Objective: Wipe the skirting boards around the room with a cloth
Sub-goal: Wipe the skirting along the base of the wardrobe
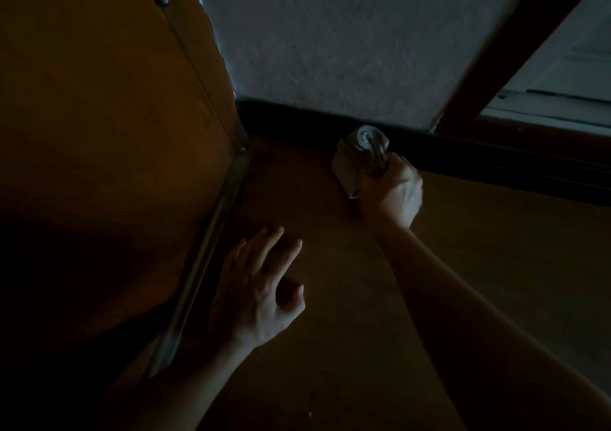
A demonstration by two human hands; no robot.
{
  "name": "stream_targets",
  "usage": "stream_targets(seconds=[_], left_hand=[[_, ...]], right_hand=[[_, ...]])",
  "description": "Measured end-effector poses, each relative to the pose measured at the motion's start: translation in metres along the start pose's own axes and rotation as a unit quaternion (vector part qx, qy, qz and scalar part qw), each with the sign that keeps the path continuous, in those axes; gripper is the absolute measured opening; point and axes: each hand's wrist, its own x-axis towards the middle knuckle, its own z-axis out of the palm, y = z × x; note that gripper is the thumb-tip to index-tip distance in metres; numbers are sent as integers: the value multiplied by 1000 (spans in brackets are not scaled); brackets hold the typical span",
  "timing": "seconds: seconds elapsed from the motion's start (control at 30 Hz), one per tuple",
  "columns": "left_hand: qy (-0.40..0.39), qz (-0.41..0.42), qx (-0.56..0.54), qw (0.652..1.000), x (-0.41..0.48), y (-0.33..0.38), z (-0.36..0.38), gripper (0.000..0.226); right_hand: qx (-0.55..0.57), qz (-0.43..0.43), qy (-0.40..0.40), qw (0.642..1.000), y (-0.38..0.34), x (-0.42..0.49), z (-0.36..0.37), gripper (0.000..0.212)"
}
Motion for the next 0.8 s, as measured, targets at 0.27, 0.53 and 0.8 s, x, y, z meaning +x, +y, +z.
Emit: stream_targets(seconds=[0.27,0.53,0.8], left_hand=[[-9,-3,7,1000,1,3,-4,68],[-67,21,22,997,2,0,-15,67],[-117,-11,51,992,7,11,-20,82]], right_hand=[[-43,14,29,999,44,8,-35,31],[-27,9,31,999,53,11,-44,39],[-5,-4,25,1000,48,10,-37,60]])
